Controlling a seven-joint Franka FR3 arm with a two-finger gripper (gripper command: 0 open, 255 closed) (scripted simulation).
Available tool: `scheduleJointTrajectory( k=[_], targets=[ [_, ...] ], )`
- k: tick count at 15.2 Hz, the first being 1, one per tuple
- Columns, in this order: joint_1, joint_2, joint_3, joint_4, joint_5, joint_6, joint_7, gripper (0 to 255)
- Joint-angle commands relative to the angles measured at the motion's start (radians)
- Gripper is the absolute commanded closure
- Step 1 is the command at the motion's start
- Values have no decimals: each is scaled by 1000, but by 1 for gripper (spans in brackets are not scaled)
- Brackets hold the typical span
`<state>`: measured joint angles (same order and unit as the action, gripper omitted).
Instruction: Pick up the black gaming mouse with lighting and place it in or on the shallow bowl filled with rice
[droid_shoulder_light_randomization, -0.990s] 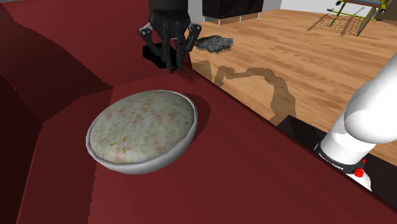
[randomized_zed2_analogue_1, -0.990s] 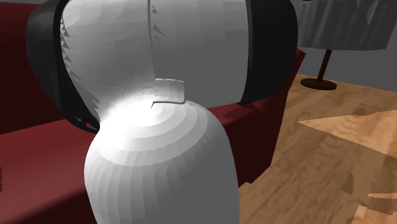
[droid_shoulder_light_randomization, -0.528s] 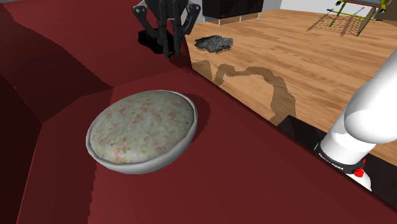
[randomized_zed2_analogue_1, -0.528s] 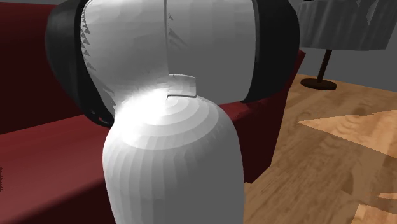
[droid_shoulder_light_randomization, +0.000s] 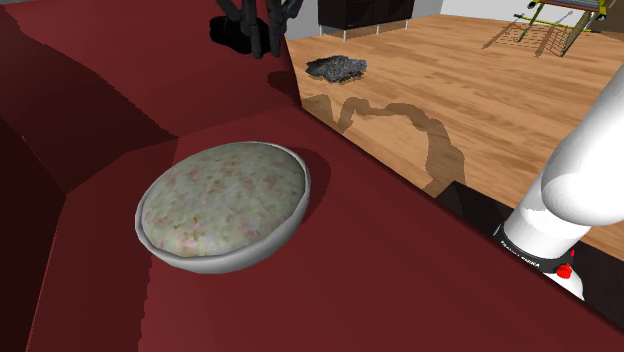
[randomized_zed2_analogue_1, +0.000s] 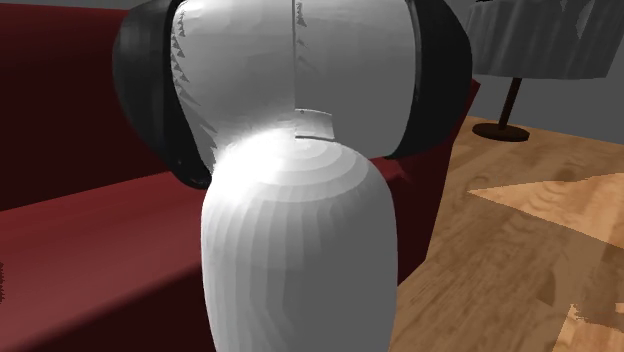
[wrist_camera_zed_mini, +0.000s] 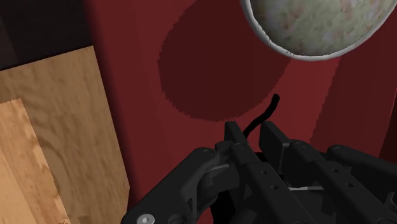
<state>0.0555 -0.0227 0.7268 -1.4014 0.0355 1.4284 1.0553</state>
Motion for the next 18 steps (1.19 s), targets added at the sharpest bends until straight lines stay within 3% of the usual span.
scheduleJointTrajectory(
  k=[1,3,10,14,18],
  targets=[
    [6,22,7,49,-15,-32,11,255],
    [12,39,13,85,-27,-56,20,255],
    [108,57,106,100,-51,-57,204,255],
    [187,110,166,144,-101,-67,329,255],
    [305,198,215,219,-185,-91,465,255]
  ],
)
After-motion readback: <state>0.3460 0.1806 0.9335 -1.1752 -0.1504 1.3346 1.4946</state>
